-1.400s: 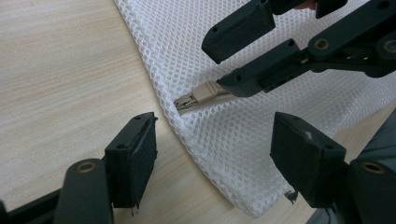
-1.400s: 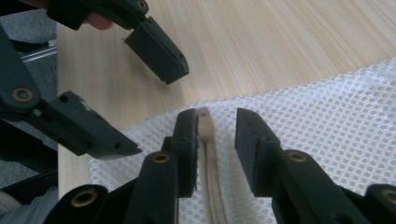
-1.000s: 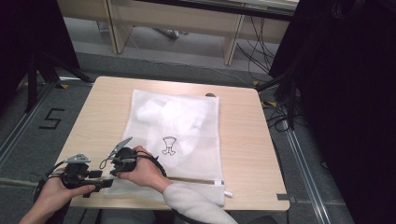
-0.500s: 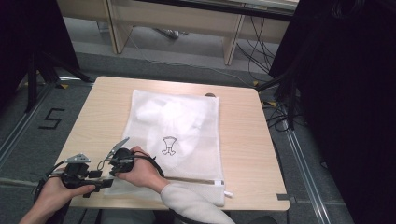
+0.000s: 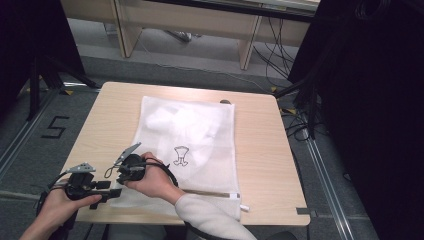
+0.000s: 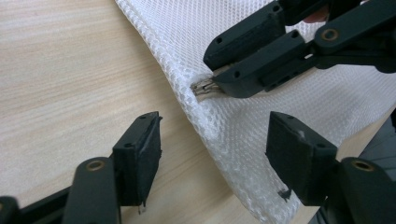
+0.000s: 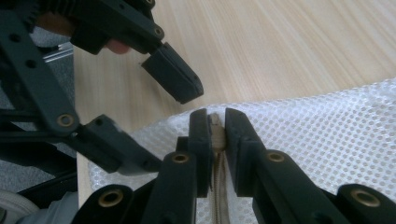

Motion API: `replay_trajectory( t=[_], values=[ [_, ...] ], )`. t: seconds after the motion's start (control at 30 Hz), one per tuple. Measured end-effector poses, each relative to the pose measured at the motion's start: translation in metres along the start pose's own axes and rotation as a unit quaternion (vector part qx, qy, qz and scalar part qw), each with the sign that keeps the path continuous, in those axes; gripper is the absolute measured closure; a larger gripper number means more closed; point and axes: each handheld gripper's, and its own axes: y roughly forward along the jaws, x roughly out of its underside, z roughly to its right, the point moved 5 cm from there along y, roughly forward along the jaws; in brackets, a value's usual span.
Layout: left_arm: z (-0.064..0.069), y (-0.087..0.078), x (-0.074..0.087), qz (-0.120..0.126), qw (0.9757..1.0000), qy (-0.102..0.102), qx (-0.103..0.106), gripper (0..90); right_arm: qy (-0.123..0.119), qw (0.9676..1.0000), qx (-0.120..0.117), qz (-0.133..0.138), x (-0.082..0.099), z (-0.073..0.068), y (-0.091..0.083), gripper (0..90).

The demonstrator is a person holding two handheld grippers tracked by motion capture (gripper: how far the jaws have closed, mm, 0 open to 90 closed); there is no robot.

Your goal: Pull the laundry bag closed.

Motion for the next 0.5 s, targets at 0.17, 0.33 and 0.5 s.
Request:
replay_trajectory(
  t=[0.17,0.33,0.5],
  values=[
    [0.0000,0.0025,-0.0014,0.001,1.0000,-0.002,0.005,39.0,0.003,0.9999,-0.008,0.007,-0.0017,-0.0016,-0.0031,82.2],
    [-0.0011,0.0074,-0.0044,-0.002,0.9997,-0.016,0.020,47.1,-0.003,0.9999,0.001,0.011,-0.0035,-0.0006,-0.0058,82.2],
    [-0.0033,0.0086,-0.0032,-0.010,0.9990,-0.031,0.032,56.1,-0.003,0.9999,-0.004,0.010,-0.0046,-0.0025,-0.0082,82.2]
  ],
)
